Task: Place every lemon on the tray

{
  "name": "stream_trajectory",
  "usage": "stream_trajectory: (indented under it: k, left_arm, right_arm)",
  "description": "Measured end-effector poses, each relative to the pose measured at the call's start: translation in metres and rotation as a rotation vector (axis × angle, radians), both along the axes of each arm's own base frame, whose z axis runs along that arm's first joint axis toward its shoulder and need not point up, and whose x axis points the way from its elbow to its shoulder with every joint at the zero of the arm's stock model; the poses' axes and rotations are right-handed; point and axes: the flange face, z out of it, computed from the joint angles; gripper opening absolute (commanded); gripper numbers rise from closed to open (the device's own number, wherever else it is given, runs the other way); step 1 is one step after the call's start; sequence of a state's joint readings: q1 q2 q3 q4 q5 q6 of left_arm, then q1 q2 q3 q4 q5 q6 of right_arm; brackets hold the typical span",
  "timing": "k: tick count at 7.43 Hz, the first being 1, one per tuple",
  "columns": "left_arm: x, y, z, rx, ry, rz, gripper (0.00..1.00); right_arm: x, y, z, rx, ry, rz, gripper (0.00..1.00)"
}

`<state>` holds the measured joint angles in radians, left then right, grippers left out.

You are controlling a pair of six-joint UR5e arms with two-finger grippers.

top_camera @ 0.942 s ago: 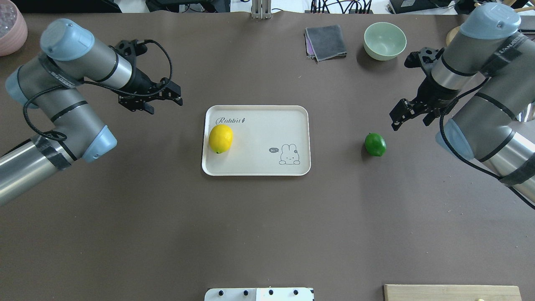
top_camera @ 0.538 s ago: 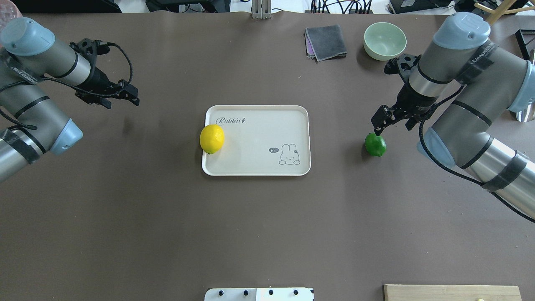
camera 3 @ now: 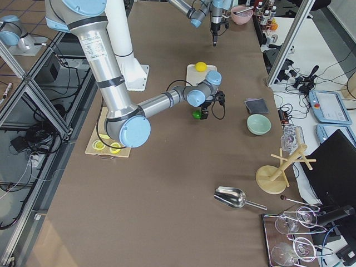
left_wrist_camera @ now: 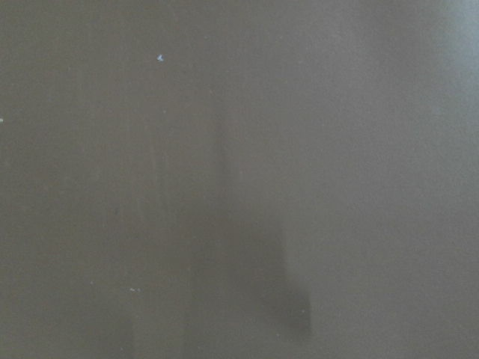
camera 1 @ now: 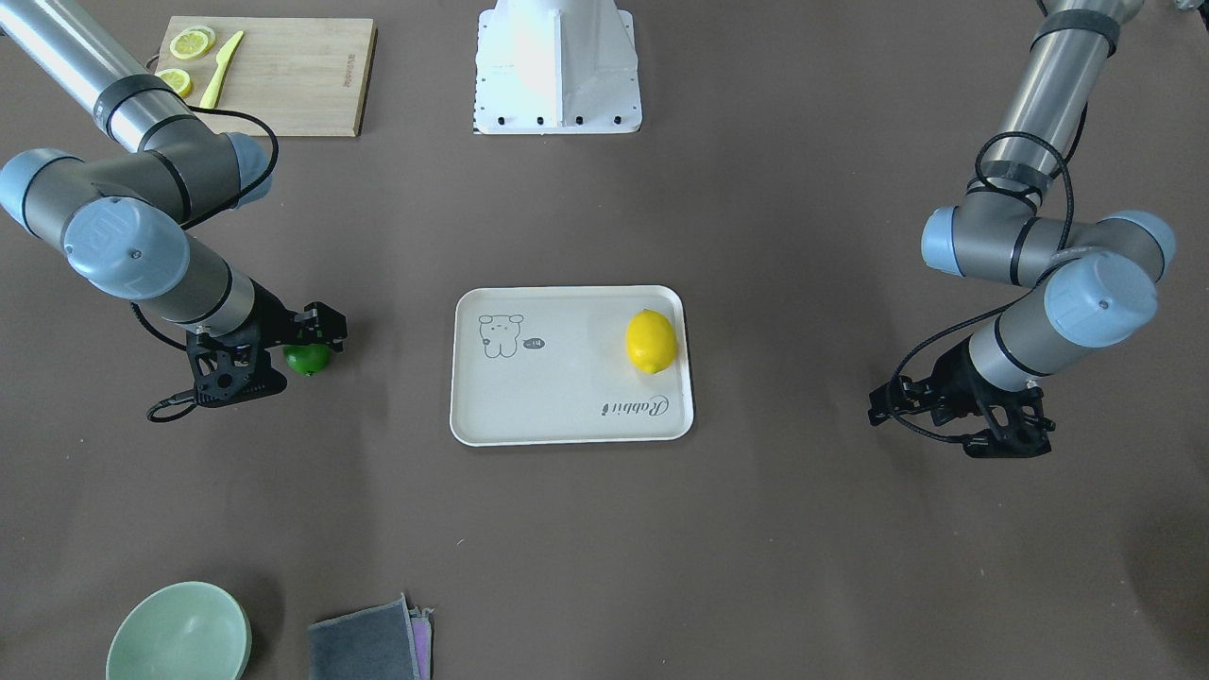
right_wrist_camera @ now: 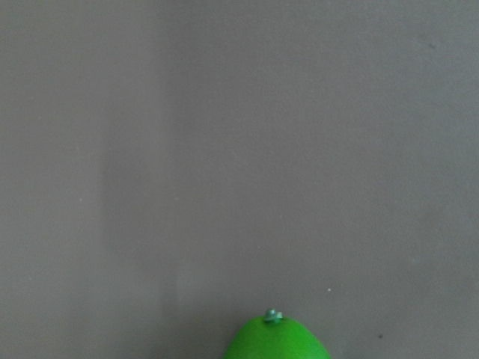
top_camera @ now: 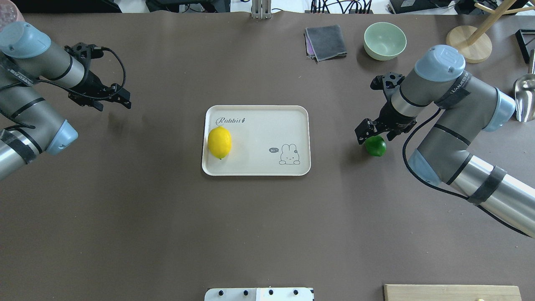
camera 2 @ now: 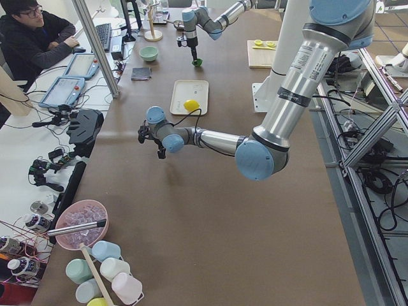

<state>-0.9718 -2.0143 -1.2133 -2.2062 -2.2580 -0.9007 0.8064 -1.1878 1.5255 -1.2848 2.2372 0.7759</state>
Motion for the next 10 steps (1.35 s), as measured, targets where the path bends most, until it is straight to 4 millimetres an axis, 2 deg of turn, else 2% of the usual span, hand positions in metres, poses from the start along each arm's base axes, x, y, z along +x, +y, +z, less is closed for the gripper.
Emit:
stream_trajectory:
  k: [1,3,5,7,8,10]
  left_arm:
    - [0.001,0.0,0.002,-0.003,-0.002,0.0,0.97]
    - [0.001,-0.001,0.002,-0.005,-0.003,0.0,0.97]
    - [0.002,-0.001,0.002,-0.007,-0.003,-0.001,0.97]
    - [0.002,-0.001,0.0,-0.009,0.003,-0.003,0.97]
    - [0.002,-0.001,-0.001,-0.01,0.005,-0.002,0.97]
    - [0.002,-0.001,-0.003,-0.011,0.009,-0.001,0.97]
  right_arm:
    - [-0.005,0.005,0.002,0.003,0.006,-0.002,0.64]
    - [-0.007,0.012,0.004,-0.014,0.027,-0.007,0.0]
    - [-0.01,0.022,-0.001,-0.042,0.058,-0.021,0.0]
    - [-0.022,0.029,-0.012,-0.062,0.075,-0.042,0.0]
    - [-0.031,0.026,-0.03,-0.068,0.077,-0.049,0.0]
    - [-0.053,0.01,-0.087,-0.089,0.074,-0.031,0.0]
